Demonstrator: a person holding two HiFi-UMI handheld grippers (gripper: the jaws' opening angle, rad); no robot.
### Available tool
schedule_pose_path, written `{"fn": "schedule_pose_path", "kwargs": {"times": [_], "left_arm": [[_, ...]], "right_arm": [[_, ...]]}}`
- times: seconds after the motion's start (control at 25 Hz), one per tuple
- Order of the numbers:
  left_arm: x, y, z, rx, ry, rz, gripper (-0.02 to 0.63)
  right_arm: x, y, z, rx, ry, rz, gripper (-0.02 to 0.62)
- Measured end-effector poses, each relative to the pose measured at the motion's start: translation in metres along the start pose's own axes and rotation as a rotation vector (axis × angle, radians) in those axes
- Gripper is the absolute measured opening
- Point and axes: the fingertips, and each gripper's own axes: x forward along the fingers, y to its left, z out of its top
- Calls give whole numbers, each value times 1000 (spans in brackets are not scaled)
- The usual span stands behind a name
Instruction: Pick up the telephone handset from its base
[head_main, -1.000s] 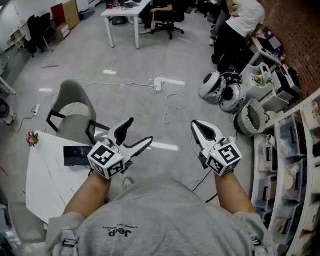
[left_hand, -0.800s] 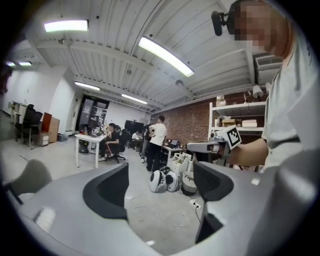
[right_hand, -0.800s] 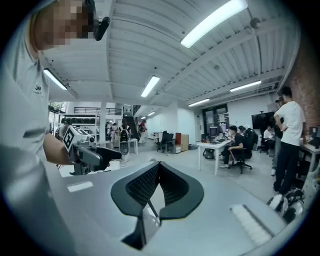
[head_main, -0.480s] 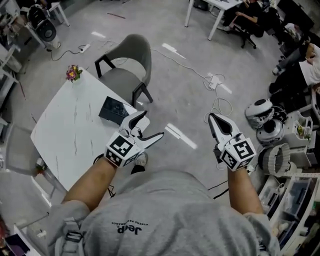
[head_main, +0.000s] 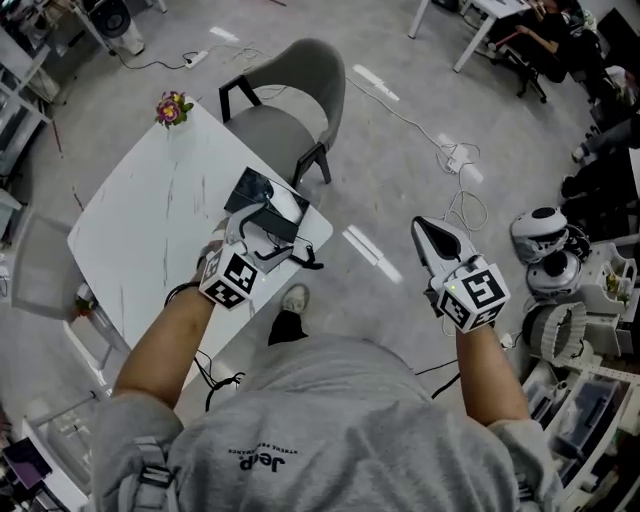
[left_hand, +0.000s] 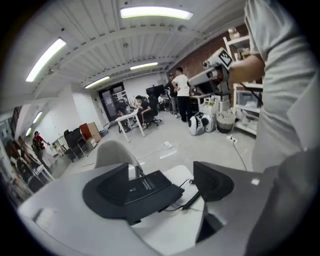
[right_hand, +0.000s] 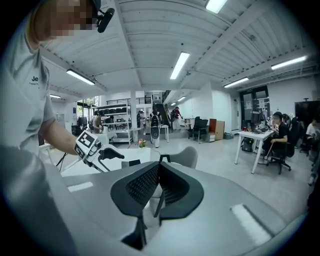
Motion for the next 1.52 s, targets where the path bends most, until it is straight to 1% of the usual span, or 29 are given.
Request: {"fn": "schedule_pose_path", "kwargs": {"times": [0.2,0.32,0.44,0.52,0.64,0.72,0.76,0.8,0.88,0.96,1.12,1.16,1.24,1.28,1.36,1.52], "left_arm": [[19,13,-46,214,121,-8,436],[30,21,-67,385,183,-12,436],[40,23,-88,555,247,-33,436],[46,26,-98,632,279,-39,436],[54,31,-104,713,318,-22,429],[58,35,-109,768,357,-8,349],[61,36,-113,795,375,-10,327],[63,35,-118,819,390,-16,303],[65,32,-123,869,415,-34,233],[63,28,-125,908,438,-65,220],[58,20,-118,914,461,-155,159],[56,17,-115,901,467,-181,146],[51,13,-112,852,481,-234,143],[47,10,-110,813,485,-261,143],[39,2,-102,701,484,-322,138],[19,-21,-76,421,456,-435,138]], "right_arm": [[25,7,-16,19,30,14,5],[37,11,-23,26,44,19,5],[44,14,-31,36,58,22,5],[47,16,-35,41,67,24,5],[51,18,-40,49,76,23,5],[53,19,-42,54,80,24,5],[53,20,-43,56,82,24,5],[53,22,-44,59,83,24,5],[53,25,-44,64,83,24,5],[50,26,-44,69,81,25,5],[39,24,-41,78,71,15,5],[37,22,-39,80,66,11,5],[32,20,-35,81,53,3,5],[29,19,-33,80,47,0,5],[22,17,-29,79,36,-8,5],[1,8,-20,87,13,-35,5]]}}
